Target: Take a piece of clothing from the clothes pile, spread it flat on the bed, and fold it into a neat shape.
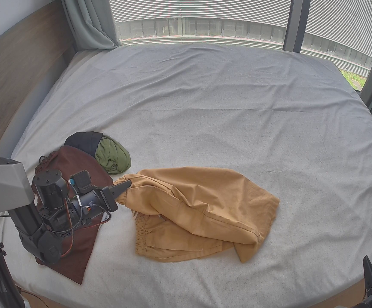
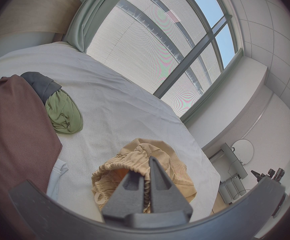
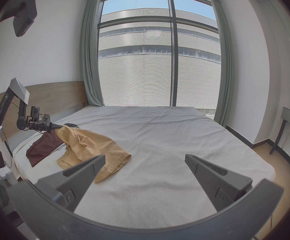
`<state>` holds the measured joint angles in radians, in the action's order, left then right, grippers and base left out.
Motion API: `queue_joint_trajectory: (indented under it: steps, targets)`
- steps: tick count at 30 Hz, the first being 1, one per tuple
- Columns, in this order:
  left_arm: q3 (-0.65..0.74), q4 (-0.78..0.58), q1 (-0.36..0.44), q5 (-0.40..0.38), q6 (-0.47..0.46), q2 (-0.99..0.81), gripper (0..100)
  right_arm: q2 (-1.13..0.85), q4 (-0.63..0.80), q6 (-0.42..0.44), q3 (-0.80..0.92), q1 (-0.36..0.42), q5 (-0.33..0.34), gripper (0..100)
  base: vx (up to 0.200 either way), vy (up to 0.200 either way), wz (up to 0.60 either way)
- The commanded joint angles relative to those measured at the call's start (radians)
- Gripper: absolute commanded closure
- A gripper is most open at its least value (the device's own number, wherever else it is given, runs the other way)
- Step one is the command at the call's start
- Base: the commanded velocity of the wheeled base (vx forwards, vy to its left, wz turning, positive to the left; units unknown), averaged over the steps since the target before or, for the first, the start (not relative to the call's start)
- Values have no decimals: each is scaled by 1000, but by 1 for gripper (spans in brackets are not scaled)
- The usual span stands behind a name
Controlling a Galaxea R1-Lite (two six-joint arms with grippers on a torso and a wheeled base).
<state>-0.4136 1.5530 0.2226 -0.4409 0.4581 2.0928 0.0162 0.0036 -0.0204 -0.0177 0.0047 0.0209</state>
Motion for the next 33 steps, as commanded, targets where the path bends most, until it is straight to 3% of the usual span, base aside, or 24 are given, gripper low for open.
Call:
queue_joint_trajectory:
  steps: [1, 5, 9, 14, 17, 31, 33]
  targets:
    - [-4, 1, -2, 1, 1, 0, 100, -16, -4, -1, 16, 0, 1, 0, 0, 0, 0]
    - [-5, 1, -6, 1, 1, 1, 100, 28, -122, -16, -143, -8, 5, 0, 0, 0, 0]
    - [-2, 1, 0, 1, 1, 6, 100, 180, -102, -6, -228, 14, 1, 0, 0, 0, 0]
    - [-7, 1, -2, 1, 1, 1, 100, 301, -106, 116, -248, 66, 7, 0, 0, 0, 0]
    - [-10, 1, -3, 1, 1, 1, 100, 406, -111, 132, -274, 107, 10, 0, 0, 0, 0]
    - [-8, 1, -5, 1, 2, 6, 100, 693, -159, 165, -338, 124, 133, 0, 0, 0, 0]
    - [-8, 1, -6, 1, 2, 10, 100, 737, -178, 169, -337, 121, 177, 0, 0, 0, 0]
